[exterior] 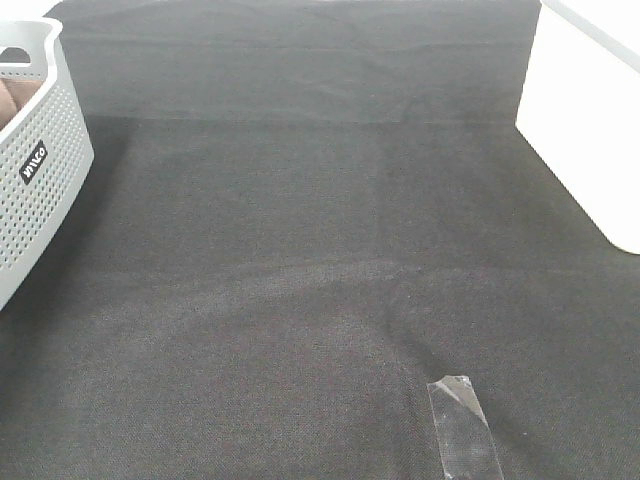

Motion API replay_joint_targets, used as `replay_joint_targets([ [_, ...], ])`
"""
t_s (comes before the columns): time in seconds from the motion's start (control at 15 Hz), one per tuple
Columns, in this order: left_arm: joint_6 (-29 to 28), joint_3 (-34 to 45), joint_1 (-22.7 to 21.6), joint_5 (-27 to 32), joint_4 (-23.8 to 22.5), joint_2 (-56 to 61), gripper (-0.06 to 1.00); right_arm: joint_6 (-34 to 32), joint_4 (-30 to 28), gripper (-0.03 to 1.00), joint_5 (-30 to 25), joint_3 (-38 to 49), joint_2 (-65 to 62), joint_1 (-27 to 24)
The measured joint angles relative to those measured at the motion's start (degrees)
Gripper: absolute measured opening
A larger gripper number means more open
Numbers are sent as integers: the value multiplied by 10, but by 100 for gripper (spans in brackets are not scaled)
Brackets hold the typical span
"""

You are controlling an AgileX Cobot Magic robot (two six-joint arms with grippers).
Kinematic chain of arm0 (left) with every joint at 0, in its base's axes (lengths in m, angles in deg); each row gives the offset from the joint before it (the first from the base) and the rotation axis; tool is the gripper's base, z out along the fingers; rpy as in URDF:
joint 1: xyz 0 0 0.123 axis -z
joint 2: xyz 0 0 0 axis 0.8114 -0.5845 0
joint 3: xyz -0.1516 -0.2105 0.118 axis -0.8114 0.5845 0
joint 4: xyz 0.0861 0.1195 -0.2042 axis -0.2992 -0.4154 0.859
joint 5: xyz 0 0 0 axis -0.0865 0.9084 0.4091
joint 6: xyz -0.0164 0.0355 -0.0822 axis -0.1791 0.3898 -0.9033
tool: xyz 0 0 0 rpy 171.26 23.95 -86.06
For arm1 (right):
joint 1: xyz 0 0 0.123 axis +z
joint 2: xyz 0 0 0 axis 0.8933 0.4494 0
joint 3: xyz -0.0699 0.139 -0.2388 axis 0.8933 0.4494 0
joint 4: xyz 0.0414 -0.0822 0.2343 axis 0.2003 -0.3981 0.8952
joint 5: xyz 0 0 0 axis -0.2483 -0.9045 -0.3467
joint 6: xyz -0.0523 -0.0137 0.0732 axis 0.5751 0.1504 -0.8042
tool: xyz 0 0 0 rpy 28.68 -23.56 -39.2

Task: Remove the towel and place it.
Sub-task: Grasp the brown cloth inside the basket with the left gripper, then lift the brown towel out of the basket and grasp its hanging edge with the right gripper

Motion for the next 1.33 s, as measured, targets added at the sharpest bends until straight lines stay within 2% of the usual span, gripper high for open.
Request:
replay_joint_targets([
  [0.13,-4,-9,17,3,30,44,0,0,0,67,0,0,0,0],
  [0.27,-15,-11,57,3,42,85,0,0,1,67,0,0,0,0],
  [0.47,-43,-22,129,5,40,123,0,0,2,67,1,0,0,0],
  [0.6,-82,-56,178,6,33,133,0,0,10,67,9,-1,1,0],
  [0.73,-101,-96,220,6,30,138,0,7,41,67,28,-7,26,0],
  [0.8,-103,-109,243,6,30,139,0,33,68,67,54,-7,48,0],
  [0.93,-111,-118,284,6,30,140,0,127,155,67,125,-7,103,0],
  [1.07,-131,-118,323,9,29,139,0,264,268,67,179,-7,182,0],
  [1.2,-157,-118,358,10,29,136,0,441,403,67,213,-7,278,0],
  [1.33,-179,-118,392,10,30,128,0,631,555,67,222,-7,387,0],
])
